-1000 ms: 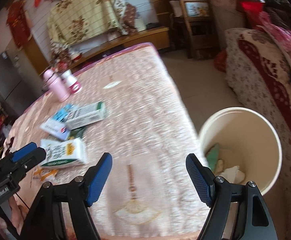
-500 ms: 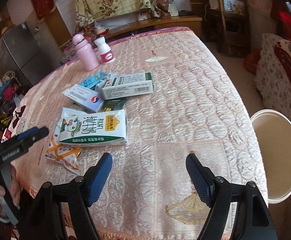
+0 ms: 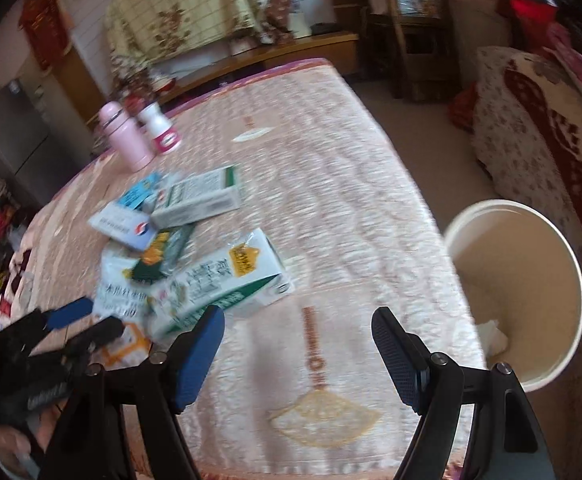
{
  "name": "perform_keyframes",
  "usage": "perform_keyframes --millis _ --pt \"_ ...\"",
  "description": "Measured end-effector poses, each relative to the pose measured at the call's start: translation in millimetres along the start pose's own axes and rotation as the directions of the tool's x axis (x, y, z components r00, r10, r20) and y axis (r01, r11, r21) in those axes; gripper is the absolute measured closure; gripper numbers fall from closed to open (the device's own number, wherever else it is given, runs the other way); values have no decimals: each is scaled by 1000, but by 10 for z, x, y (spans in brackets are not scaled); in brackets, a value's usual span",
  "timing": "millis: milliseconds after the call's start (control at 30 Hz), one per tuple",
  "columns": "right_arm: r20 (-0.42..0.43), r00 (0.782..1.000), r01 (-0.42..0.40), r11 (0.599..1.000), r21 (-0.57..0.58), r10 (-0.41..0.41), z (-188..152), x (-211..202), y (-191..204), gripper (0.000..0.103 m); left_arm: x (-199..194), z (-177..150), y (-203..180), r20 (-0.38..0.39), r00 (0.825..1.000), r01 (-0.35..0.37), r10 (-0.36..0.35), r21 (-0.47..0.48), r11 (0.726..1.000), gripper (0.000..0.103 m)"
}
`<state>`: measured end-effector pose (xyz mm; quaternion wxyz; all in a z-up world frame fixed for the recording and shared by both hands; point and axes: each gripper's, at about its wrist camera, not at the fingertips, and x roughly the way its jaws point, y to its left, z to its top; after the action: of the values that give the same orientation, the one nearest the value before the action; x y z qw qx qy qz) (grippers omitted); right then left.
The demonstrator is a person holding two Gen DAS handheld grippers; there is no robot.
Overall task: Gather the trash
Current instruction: 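Grasp the milk carton with the right tool while the left tool grasps the snack packet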
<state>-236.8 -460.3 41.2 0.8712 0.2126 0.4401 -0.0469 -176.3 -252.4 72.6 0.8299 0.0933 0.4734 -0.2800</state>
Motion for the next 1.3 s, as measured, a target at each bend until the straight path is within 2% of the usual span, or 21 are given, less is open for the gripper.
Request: perform_keyframes --millis 33,67,167,300,467,567,700,800,967,1100,1167,1300 --pt "2 1000 -1 1000 13 1 13 -15 -38 23 -29 0 -4 1 999 40 -40 -4 999 37" --pt "2 1000 -2 1000 21 2 19 -20 -58 23 -63 2 6 6 999 49 -49 -5 999 37" --pt "-10 1000 -14 1000 23 14 20 -2 -50 23 -168 -16 94 33 999 -5 4 1 1000 37" --pt "-48 997 -52 998 34 53 -15 134 -2 23 -199 -72 416 34 997 -60 62 -50 997 37" --pt "-114 990 -78 996 52 83 43 446 98 23 -242 -225 775 14 997 -72 75 -135 988 37" --pt "-117 987 -100 992 73 108 229 643 172 23 -233 -250 853 4 998 -64 66 -173 983 37" --pt "-119 990 -74 997 29 77 440 823 358 23 -209 -226 841 14 1000 2 1 -227 974 35" --pt "-75 996 -45 999 -16 44 455 734 482 23 -116 -190 769 9 999 49 -48 -243 969 33" --pt "-37 999 33 999 -33 -35 257 522 462 23 94 -144 614 -16 998 50 -55 -224 973 33" --pt "-84 996 -21 1000 14 22 192 624 395 23 196 -142 521 -36 998 45 -54 -215 976 33" --pt "-77 996 -47 999 16 48 201 665 432 23 197 -149 520 -34 998 38 -46 -211 977 33" --pt "-98 995 -24 996 -83 15 255 674 586 23 191 -161 560 -41 998 29 -38 -213 977 33"
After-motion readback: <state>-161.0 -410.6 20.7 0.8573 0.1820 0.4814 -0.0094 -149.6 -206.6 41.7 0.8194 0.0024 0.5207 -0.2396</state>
